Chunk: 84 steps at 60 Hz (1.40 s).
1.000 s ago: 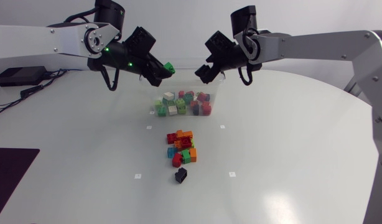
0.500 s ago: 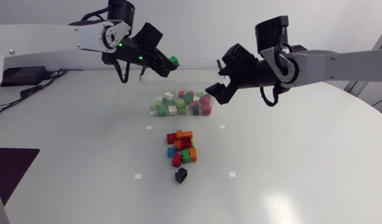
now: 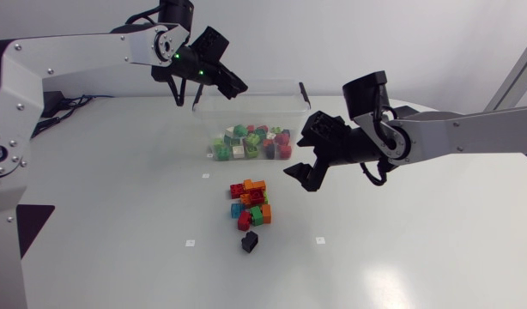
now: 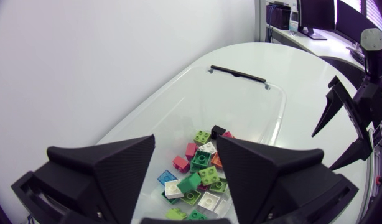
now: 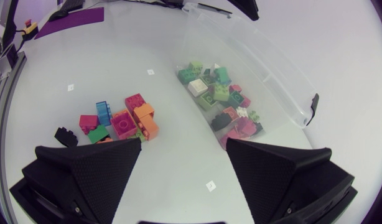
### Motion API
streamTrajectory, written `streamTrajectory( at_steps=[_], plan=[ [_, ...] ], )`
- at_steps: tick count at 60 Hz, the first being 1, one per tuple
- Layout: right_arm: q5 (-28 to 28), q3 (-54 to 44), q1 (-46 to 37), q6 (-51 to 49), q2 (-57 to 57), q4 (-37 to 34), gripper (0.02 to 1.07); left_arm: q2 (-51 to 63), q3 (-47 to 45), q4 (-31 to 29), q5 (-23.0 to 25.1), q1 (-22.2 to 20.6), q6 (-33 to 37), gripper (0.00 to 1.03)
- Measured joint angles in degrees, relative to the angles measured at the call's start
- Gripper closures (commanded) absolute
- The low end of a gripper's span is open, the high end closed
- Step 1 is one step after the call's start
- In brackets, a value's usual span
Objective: Place the duplo bricks in the container
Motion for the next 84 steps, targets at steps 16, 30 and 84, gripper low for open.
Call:
streamTrajectory(
  at_steps=[16,30,84],
  plan=[
    [-1.25,-0.04,2.32,-3.15,0.33,-0.79,0.08,-0.33,2.21,-8.02,-0.39,-0.26,0.28,0.05],
    [-1.49,-0.04,6.4,-6.62,3.52,-5.01,0.1,-8.66,-6.71,-11.47,-0.39,-1.14,3.39,0.05],
    [-4.35,1.05,9.18,-10.29,13.27,-10.86,0.36,-35.28,-42.07,-16.15,-0.39,0.09,23.37,0.05]
  ],
)
